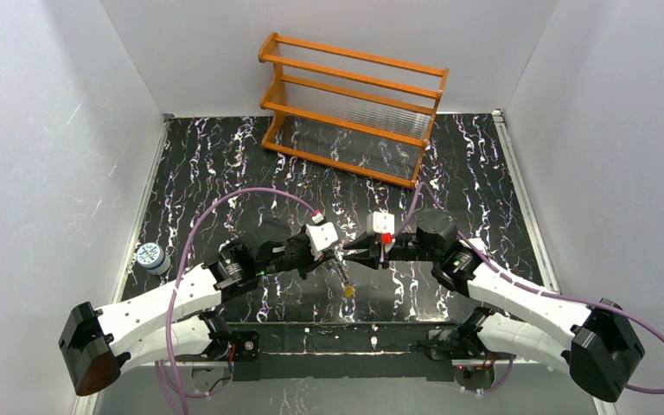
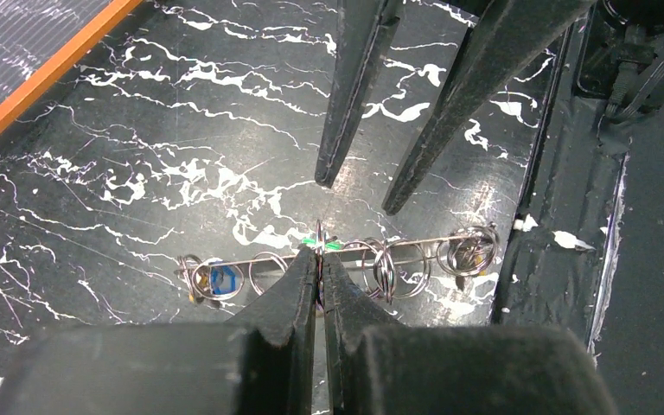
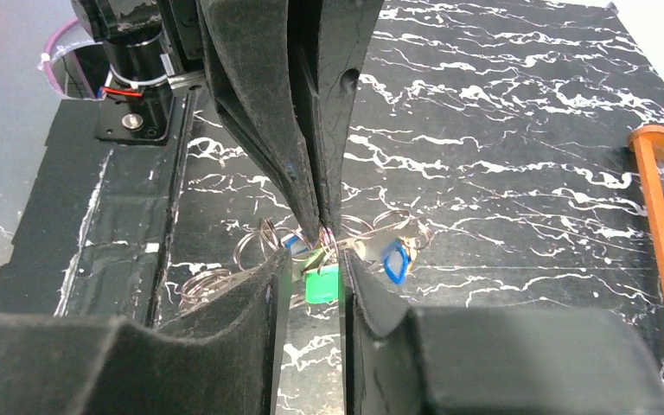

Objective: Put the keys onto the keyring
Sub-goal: Insert the key onto the keyring.

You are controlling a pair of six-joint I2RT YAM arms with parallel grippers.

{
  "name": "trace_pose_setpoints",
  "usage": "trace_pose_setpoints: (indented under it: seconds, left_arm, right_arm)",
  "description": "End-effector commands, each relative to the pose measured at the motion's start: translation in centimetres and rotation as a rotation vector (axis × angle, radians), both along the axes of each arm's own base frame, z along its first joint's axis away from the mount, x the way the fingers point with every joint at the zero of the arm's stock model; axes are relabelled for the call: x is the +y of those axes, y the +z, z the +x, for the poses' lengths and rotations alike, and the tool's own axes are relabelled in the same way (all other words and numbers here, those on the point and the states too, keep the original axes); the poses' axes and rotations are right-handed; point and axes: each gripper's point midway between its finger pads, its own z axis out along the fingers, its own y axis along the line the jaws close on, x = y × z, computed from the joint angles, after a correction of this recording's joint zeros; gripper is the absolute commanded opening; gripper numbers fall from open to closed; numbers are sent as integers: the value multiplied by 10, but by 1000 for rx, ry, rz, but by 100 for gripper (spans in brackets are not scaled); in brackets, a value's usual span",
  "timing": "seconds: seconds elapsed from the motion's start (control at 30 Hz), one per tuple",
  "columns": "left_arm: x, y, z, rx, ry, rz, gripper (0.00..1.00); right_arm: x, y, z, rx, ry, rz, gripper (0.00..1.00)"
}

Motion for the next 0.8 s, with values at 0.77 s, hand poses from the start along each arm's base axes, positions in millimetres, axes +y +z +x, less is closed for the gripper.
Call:
trace_pose_setpoints:
  seconds: [0.77]
  left_arm:
    - [-16, 26, -10, -43, -81, -61, 0]
  right_arm:
    - [21, -1, 2, 5, 88, 27, 22]
